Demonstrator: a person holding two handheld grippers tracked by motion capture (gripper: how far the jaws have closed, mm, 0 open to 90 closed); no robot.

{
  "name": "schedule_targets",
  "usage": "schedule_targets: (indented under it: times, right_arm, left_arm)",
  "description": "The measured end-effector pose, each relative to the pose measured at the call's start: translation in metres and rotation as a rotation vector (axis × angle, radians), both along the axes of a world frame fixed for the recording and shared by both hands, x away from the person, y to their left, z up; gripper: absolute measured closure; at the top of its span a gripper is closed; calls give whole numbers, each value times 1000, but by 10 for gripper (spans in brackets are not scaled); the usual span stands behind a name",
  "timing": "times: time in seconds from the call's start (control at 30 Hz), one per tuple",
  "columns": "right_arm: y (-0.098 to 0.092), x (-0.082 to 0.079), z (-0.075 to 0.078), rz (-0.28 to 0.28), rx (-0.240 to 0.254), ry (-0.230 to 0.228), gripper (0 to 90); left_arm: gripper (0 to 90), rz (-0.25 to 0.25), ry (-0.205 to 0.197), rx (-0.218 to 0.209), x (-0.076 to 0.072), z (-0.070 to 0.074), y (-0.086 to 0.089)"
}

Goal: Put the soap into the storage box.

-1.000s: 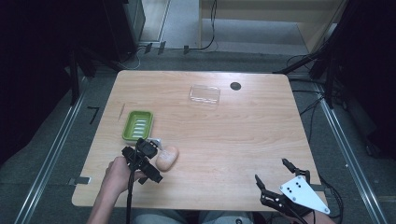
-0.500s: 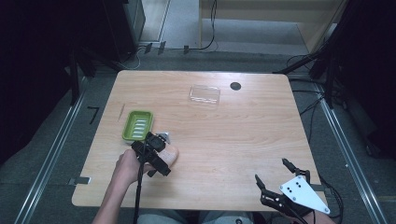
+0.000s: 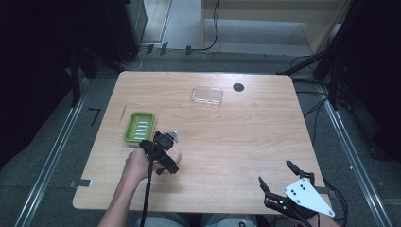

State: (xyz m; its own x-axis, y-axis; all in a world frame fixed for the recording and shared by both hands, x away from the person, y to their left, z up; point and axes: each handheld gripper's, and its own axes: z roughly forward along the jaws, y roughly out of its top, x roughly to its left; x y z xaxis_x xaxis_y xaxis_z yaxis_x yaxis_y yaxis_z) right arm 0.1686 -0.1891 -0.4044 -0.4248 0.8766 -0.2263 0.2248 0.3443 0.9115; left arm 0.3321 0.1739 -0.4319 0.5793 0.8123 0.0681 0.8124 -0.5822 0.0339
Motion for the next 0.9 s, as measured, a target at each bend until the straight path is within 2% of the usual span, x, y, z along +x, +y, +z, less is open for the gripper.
schedule_targets:
  times: [0.27, 0.5, 0.53, 0.57, 0.73, 0.9]
  right_arm:
    - [0, 0, 0, 0, -2, -1, 133]
    - [-1, 0, 0, -1, -2, -2, 133]
    - [-1, 0, 0, -2, -1, -2, 133]
    - [-1, 0, 0, -2, -1, -2, 133]
    - [-1, 0, 0, -3, 1, -2, 133]
    - [-1, 0, 0, -4, 1, -3, 133]
  left_arm:
    - [22, 22, -18, -7, 9, -6, -7]
    - [33, 42, -16, -4, 15, -14, -11]
    - [44, 46, -26, -6, 16, -15, -11]
    - [113, 49, -23, -10, 16, -15, -11]
    - [140, 67, -27, -18, 17, -18, -10]
    - [152, 77, -24, -6, 17, -20, -11]
